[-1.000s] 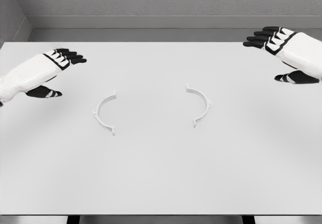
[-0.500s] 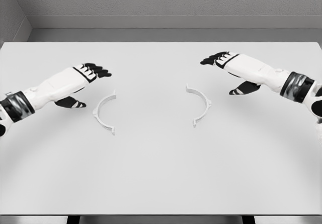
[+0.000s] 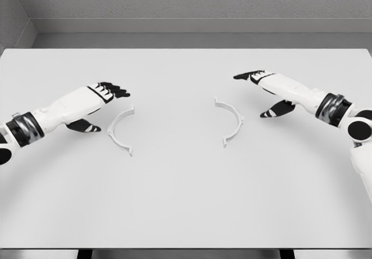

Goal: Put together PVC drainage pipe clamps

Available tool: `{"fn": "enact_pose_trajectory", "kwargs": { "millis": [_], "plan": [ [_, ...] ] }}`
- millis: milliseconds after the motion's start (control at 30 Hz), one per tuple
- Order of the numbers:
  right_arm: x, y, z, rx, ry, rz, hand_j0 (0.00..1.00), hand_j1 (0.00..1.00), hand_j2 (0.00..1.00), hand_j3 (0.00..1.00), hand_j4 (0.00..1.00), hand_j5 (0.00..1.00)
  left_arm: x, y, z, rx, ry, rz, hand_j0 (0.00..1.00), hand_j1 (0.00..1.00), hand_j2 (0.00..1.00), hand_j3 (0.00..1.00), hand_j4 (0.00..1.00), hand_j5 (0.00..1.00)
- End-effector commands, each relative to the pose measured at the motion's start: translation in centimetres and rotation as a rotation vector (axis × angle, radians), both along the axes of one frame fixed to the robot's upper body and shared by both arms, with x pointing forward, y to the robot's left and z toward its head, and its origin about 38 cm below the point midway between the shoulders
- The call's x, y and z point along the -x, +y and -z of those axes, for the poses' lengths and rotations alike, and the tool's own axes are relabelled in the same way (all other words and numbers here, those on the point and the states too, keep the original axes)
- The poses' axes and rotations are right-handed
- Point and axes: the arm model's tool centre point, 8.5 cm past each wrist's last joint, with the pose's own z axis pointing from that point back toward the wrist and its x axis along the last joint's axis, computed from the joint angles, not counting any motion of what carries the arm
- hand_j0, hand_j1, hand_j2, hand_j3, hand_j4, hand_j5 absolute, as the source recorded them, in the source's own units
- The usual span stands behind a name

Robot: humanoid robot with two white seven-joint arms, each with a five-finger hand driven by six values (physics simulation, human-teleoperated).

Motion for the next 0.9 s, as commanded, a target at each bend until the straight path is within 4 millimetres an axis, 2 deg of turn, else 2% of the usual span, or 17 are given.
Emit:
{"fn": "enact_pose_trajectory", "kwargs": {
  "millis": [0,300,433,533,867],
  "plan": [
    [-0.1,0.5,0.4,-0.018,0.011,-0.003,1.00,1.00,1.00,1.00,1.00,1.00,0.1,-0.1,0.2,0.005,0.006,0.002,1.00,1.00,1.00,1.00,1.00,1.00],
    [0.0,1.3,0.7,-0.018,0.018,-0.020,1.00,1.00,1.00,1.00,1.00,1.00,-0.1,-0.5,0.9,0.016,0.021,-0.004,1.00,1.00,1.00,1.00,1.00,1.00],
    [-0.1,2.2,1.7,-0.026,0.045,-0.027,1.00,1.00,1.00,1.00,1.00,1.00,-0.2,-0.9,1.1,0.028,0.023,-0.003,1.00,1.00,1.00,1.00,1.00,1.00],
    [-0.4,3.2,1.8,-0.035,0.048,-0.040,1.00,1.00,1.00,1.00,1.00,1.00,-0.3,-1.0,1.1,0.031,0.021,-0.002,1.00,1.00,1.00,1.00,1.00,1.00],
    [-1.3,2.5,1.9,-0.036,0.066,-0.018,1.00,1.00,1.00,1.00,1.00,1.00,-0.5,-2.3,1.5,0.047,0.038,0.011,1.00,1.00,1.00,1.00,1.00,1.00]
  ]
}}
